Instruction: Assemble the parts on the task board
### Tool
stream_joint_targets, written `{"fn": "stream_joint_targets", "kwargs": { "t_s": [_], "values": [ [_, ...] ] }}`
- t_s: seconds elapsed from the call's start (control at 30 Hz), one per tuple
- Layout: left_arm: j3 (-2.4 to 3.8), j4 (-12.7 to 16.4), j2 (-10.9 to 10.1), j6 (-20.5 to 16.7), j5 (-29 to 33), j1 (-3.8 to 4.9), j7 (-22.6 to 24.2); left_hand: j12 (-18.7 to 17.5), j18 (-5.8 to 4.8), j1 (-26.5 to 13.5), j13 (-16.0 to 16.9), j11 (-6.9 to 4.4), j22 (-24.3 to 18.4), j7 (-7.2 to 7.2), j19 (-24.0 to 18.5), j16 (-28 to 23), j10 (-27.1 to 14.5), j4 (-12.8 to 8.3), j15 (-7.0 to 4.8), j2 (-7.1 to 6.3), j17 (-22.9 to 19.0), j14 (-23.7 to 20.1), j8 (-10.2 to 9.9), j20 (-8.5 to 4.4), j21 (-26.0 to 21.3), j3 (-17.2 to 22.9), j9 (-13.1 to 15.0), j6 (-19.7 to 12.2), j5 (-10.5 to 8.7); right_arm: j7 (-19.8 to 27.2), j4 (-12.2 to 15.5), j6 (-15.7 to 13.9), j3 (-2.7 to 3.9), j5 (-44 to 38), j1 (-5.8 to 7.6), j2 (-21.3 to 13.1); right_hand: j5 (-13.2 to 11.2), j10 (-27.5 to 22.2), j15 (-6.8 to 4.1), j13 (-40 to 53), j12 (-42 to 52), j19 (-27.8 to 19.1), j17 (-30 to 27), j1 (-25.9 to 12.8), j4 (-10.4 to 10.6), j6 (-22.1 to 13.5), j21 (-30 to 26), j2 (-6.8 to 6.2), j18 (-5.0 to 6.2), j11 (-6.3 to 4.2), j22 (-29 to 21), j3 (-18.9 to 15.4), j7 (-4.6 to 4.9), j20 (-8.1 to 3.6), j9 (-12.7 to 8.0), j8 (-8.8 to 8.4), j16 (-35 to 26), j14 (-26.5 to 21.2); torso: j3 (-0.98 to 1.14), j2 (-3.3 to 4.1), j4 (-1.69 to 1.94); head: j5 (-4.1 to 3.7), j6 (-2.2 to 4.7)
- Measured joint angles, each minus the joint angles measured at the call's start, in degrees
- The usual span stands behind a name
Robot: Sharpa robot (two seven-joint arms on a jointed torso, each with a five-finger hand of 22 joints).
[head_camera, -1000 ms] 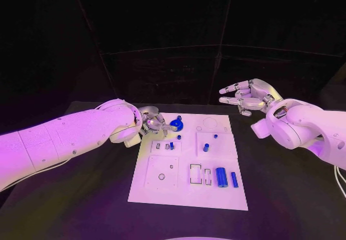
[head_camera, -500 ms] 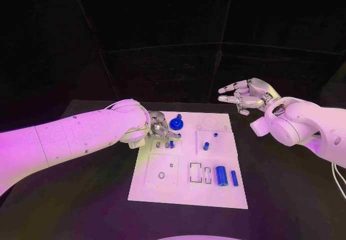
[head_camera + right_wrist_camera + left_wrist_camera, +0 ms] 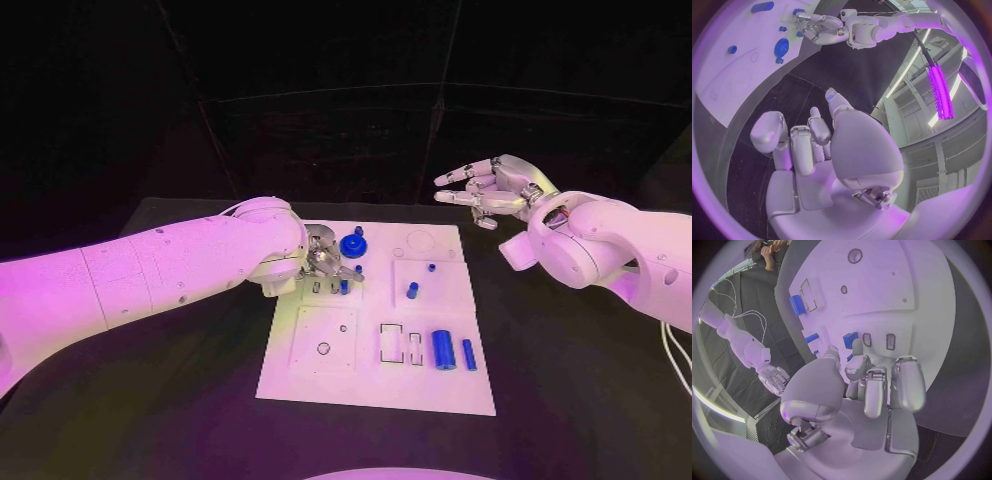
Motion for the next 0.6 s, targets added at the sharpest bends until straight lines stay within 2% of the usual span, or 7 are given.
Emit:
{"fn": "stream_joint_targets", "kwargs": {
  "t_s": [0.4,0.6],
  "values": [
    [-0.01,-0.2,0.2,1.3,0.1,0.05,-0.8,0.3,0.00,2.3,0.2,0.00,0.2,-0.21,0.0,0.0,0.0,-0.9,0.00,0.49,0.0,0.0,1.3,0.00,0.2,-0.6,1.5,-0.6,0.00,0.0,-0.4,0.5,0.00,0.1,0.00,0.2,0.2,0.0,0.00,0.0,0.0,-0.2,0.0,0.0,0.2,-0.2,0.0,0.00,0.00,0.00,0.0,-0.2,0.21,-0.20,-0.1,0.29,0.0,0.0,0.03,0.02,0.01,0.10,-0.20],
    [-0.01,-0.3,0.5,1.7,0.2,0.07,-0.8,0.4,0.00,4.8,0.2,0.00,0.2,-0.11,0.0,0.0,0.0,-2.8,0.00,1.80,0.0,0.0,1.8,0.00,0.2,0.5,2.4,-1.1,0.00,-0.1,-0.5,0.7,0.00,0.1,0.00,0.4,0.2,0.0,0.00,0.0,0.0,-0.2,0.0,0.0,0.2,-0.2,0.0,0.00,-0.01,0.00,0.0,-0.2,0.21,-0.20,-0.1,0.29,0.0,0.0,0.03,0.03,-0.03,0.03,-0.32]
  ]
}}
